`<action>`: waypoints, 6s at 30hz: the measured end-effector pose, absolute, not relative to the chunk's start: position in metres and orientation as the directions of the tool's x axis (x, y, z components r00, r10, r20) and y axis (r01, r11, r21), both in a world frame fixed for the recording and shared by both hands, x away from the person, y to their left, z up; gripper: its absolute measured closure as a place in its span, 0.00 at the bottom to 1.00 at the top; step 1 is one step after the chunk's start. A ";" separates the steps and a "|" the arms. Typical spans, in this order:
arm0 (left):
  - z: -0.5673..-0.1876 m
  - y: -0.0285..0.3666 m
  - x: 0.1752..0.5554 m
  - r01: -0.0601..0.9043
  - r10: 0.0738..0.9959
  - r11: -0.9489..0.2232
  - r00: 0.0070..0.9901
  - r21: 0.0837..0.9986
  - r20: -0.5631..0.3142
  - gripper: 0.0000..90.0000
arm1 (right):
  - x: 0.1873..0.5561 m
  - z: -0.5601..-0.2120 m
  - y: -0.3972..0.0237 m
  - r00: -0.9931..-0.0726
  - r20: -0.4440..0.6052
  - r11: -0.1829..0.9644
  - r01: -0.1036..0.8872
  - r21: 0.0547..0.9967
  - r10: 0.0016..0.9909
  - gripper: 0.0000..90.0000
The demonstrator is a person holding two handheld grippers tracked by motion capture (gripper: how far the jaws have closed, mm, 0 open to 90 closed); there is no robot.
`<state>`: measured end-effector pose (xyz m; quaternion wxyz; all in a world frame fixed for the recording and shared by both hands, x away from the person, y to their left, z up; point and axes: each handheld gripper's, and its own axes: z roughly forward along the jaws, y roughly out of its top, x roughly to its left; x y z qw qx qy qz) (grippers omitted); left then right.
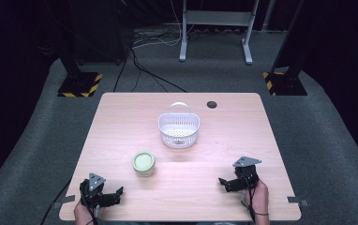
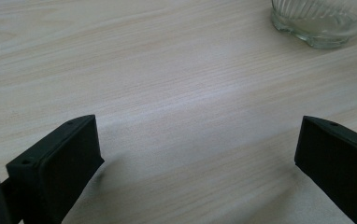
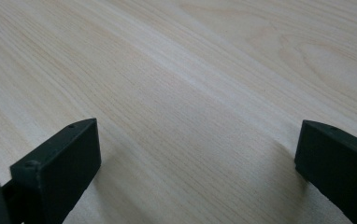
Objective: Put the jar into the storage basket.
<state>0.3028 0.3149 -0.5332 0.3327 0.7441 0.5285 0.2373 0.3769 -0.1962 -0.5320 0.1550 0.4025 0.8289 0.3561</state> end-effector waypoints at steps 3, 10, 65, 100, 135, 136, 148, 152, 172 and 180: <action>-0.532 0.314 0.303 0.632 0.943 -0.223 0.334 0.743 -0.001 0.00 | 0.377 -0.532 -0.196 -0.632 0.033 0.423 0.556 0.716 0.775 0.00; -0.531 0.315 0.301 0.631 0.946 -0.193 0.324 0.751 -0.029 0.00 | 0.377 -0.532 -0.196 -0.641 0.028 0.434 0.550 0.714 0.767 0.00; -0.477 0.235 0.340 0.586 0.889 -0.336 0.456 0.737 0.044 0.00 | 0.377 -0.532 -0.195 -0.658 0.030 0.444 0.539 0.716 0.752 0.00; -0.484 0.203 0.383 0.614 0.885 -0.350 0.465 0.707 0.033 0.00 | 0.377 -0.532 -0.196 -0.661 0.032 0.443 0.538 0.717 0.750 0.00; -0.484 0.201 0.390 0.660 0.902 -0.316 0.431 0.682 0.002 0.13 | 0.377 -0.532 -0.195 -0.663 0.028 0.448 0.536 0.715 0.748 0.00; -0.484 0.200 0.390 0.662 0.903 -0.315 0.430 0.680 0.000 0.13 | 0.377 -0.532 -0.195 -0.663 0.028 0.448 0.536 0.715 0.748 0.00; -0.479 0.201 0.390 0.661 0.897 -0.321 0.443 0.678 -0.007 0.13 | 0.377 -0.532 -0.195 -0.662 0.028 0.448 0.536 0.715 0.749 0.00; -0.474 0.201 0.389 0.655 0.893 -0.324 0.449 0.682 -0.006 0.13 | 0.377 -0.532 -0.195 -0.663 0.025 0.451 0.536 0.714 0.749 0.00; -0.444 0.194 0.395 0.609 0.884 -0.314 0.467 0.729 -0.010 0.13 | 0.376 -0.532 -0.194 -0.662 0.018 0.456 0.535 0.712 0.749 0.00; -0.436 0.193 0.396 0.598 0.883 -0.317 0.470 0.736 -0.002 0.13 | 0.376 -0.532 -0.194 -0.662 0.015 0.457 0.534 0.711 0.749 0.00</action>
